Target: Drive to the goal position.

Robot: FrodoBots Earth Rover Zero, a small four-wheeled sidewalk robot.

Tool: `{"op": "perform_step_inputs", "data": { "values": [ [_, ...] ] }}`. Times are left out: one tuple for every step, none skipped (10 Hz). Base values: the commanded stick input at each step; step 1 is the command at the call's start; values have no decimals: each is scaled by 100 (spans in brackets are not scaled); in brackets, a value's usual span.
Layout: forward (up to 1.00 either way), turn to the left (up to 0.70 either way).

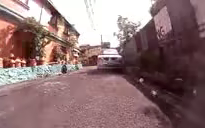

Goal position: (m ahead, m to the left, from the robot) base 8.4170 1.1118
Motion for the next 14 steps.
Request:
{"op": "perform_step_inputs", "data": {
  "values": [
    [70, 35],
    [70, 33],
    [70, 1],
    [70, 0],
    [70, 0],
    [70, 0],
    [70, 0],
    [70, 0],
    [70, 0],
    [70, 0],
    [70, 2],
    [70, 25],
    [70, 35],
    [70, 33]
  ]
}}
